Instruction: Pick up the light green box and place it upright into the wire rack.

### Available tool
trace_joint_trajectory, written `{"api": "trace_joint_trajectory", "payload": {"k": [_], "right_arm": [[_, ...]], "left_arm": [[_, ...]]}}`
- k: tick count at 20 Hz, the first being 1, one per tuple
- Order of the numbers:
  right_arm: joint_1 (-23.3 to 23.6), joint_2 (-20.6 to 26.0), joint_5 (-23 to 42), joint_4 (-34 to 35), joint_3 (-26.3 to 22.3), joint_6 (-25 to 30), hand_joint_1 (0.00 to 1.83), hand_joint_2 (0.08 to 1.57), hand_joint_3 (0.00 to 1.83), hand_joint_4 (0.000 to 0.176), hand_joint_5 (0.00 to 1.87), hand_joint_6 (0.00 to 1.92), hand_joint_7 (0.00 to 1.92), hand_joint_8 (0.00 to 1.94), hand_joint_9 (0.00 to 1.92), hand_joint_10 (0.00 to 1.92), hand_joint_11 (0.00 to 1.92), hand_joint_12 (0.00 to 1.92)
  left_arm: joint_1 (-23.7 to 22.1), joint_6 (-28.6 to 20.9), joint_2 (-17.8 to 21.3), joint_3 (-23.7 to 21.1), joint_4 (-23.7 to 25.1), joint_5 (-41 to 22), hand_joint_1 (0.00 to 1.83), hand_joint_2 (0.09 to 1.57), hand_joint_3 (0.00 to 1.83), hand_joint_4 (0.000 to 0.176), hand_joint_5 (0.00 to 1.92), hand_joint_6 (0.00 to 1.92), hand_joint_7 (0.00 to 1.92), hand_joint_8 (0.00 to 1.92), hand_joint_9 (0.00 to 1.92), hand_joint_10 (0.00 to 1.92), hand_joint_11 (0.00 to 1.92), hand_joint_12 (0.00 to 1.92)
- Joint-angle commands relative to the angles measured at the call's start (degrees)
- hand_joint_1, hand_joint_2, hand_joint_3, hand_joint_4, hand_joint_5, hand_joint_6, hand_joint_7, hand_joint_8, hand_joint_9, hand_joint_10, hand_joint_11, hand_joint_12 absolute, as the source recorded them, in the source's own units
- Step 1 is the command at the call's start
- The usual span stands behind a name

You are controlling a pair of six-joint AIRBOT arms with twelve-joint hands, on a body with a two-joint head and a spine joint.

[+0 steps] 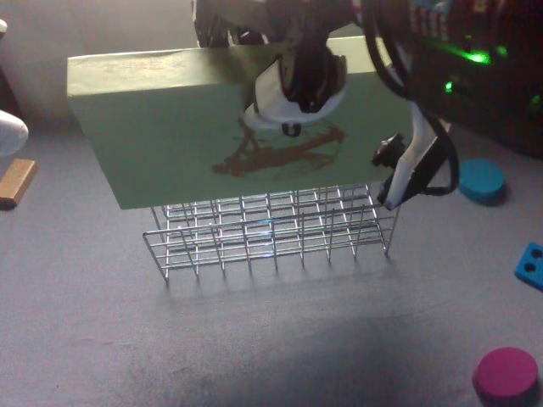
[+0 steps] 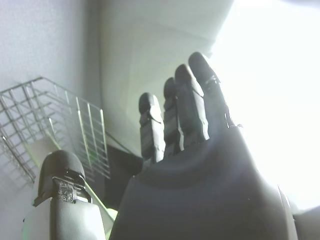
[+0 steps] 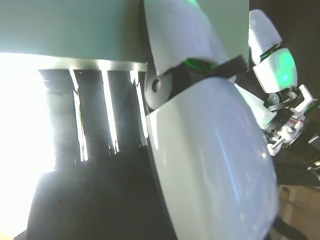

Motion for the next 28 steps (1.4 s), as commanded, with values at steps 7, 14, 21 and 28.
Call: {"api": "trace_joint_trajectory", "payload": {"k": [7, 14, 21, 28], "right_arm": [[-1.12, -2.39, 1.40, -2.77, 2.61, 0.56, 1.36, 1.18, 0.00, 0.000, 0.78, 1.02, 0.88, 1.21, 0.80, 1.47, 0.74, 1.47], [-2.60, -4.05, 1.47, -2.88, 4.88, 1.84, 1.36, 1.18, 0.00, 0.000, 0.79, 1.02, 0.89, 1.21, 0.79, 1.46, 0.73, 1.48], [-4.67, -5.89, 0.70, -3.93, 7.13, 3.26, 1.36, 1.18, 0.00, 0.000, 0.77, 1.03, 0.88, 1.22, 0.79, 1.47, 0.74, 1.47], [-7.68, -7.62, -0.98, -4.43, 8.44, 3.04, 1.36, 1.19, 0.00, 0.000, 0.76, 1.06, 0.88, 1.22, 0.79, 1.47, 0.73, 1.47]], "left_arm": [[-0.54, 0.55, 0.14, -0.03, 4.55, -1.81, 0.25, 1.10, 0.00, 0.105, 0.29, 0.00, 0.18, 0.00, 0.20, 0.00, 0.00, 0.63], [-0.51, 0.55, 0.14, -0.24, 4.27, -1.53, 0.25, 1.10, 0.00, 0.106, 0.28, 0.00, 0.18, 0.00, 0.20, 0.00, 0.00, 0.63], [1.03, -0.50, 0.16, -0.60, 3.94, -1.38, 0.25, 1.10, 0.00, 0.107, 0.27, 0.00, 0.18, 0.00, 0.20, 0.00, 0.00, 0.67], [2.58, -2.67, 0.14, -0.79, 4.65, -2.20, 0.25, 1.10, 0.00, 0.107, 0.27, 0.00, 0.17, 0.00, 0.20, 0.00, 0.00, 0.69]]}}
